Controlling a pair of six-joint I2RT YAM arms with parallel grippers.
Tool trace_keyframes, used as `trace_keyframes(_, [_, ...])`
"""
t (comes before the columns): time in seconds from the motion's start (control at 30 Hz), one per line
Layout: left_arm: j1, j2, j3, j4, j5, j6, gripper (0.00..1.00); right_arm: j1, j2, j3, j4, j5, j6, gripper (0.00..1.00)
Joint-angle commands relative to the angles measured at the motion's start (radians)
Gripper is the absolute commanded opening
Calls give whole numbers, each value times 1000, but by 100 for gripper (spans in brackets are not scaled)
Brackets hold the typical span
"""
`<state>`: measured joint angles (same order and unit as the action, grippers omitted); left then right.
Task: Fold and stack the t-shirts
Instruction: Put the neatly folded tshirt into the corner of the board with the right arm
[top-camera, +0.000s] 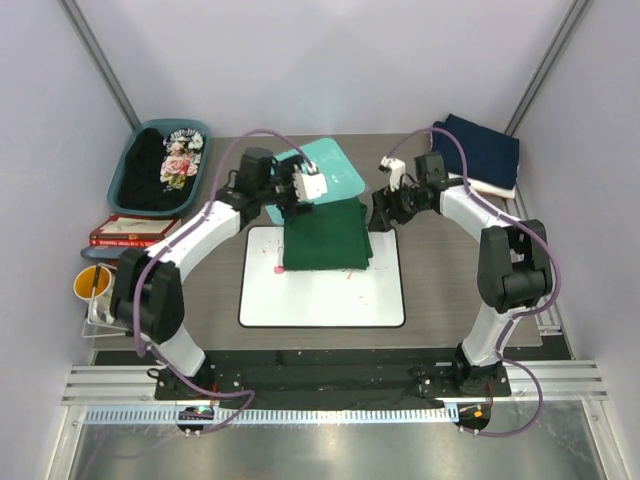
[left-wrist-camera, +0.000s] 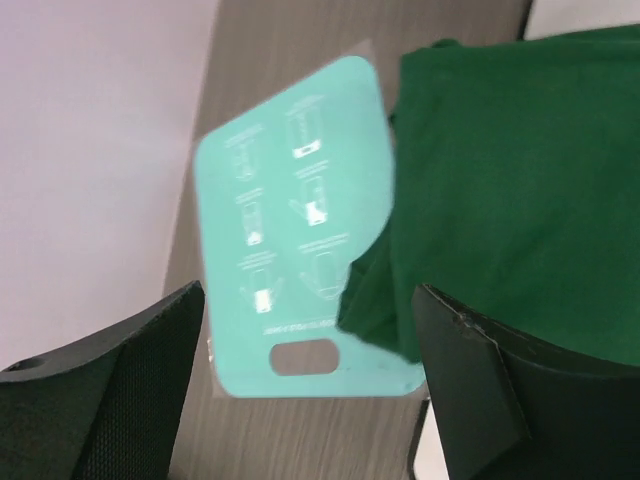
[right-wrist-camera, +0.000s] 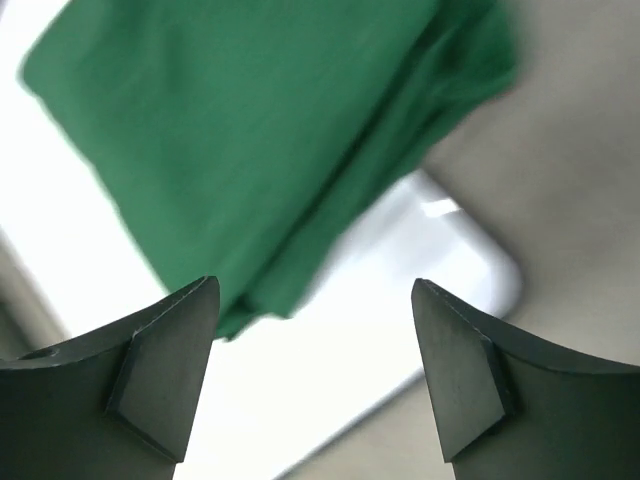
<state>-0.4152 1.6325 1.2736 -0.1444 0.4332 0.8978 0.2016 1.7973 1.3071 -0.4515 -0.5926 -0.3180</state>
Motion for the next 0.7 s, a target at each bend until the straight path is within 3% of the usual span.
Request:
trace_keyframes(0.0, [-108, 137, -28, 8, -125, 147, 83, -4, 51, -72, 60, -349, 313, 83])
trace_keyframes(0.27, [-180, 280, 15, 45, -234, 159, 79, -30, 207, 79, 142, -385, 431, 82])
trace_keyframes(0.67, [-211, 340, 41, 83, -290, 78, 79, -80, 194, 41, 99, -354, 390, 82])
